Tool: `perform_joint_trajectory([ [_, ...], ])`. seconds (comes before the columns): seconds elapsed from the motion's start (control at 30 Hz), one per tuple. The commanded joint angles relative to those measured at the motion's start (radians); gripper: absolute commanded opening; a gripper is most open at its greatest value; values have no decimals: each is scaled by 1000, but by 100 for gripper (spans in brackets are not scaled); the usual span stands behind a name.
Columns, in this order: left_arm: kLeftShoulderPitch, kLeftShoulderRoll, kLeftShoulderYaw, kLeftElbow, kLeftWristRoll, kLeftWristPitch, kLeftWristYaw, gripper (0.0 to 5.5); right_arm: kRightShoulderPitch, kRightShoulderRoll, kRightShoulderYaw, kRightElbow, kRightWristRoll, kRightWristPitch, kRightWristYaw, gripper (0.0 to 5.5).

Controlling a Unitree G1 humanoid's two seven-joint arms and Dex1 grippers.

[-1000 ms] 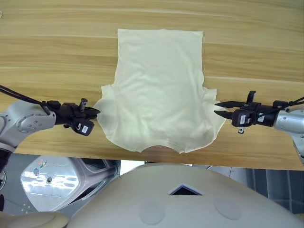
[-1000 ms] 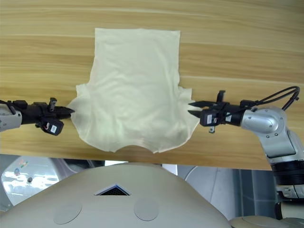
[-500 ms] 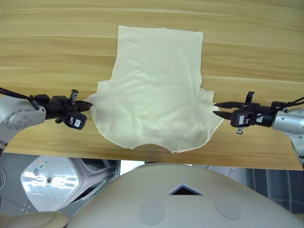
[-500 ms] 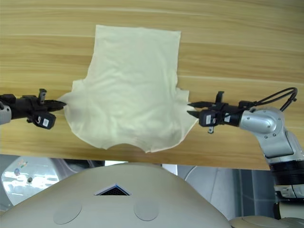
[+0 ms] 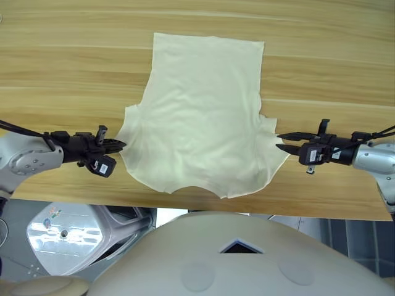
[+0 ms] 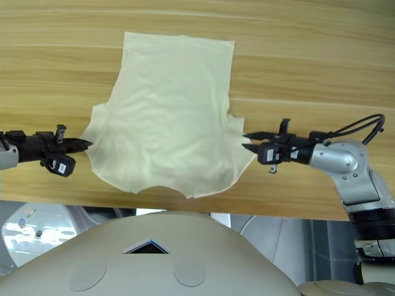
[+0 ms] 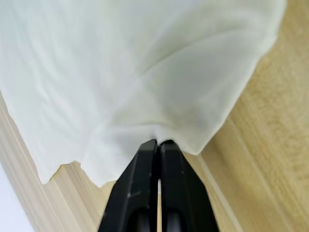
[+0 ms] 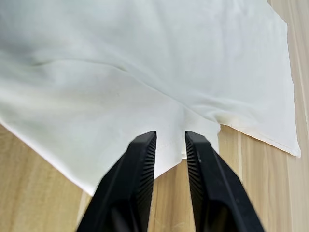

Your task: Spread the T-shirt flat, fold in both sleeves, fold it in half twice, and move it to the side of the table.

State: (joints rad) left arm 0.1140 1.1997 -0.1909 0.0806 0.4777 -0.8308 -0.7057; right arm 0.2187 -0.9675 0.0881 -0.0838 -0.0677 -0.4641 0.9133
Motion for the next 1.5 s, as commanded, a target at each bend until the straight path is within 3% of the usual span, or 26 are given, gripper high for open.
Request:
perform_joint_trajectory([
  [0.03,-36,6,-4,13,15,-20,-2,2,-8,5,3,-7,-11,-5,-5,111],
  [0.47,-204,42,-45,45,-12,-71,-119,2,12,17,9,-32,-16,9,-10,111],
  [0.93,-381,-130,-217,-108,15,-41,-269,2,0,30,23,-35,-19,18,-17,111],
  [1.5,-515,-178,-273,-66,-10,1,-381,2,-16,40,39,-41,-19,28,-14,111],
])
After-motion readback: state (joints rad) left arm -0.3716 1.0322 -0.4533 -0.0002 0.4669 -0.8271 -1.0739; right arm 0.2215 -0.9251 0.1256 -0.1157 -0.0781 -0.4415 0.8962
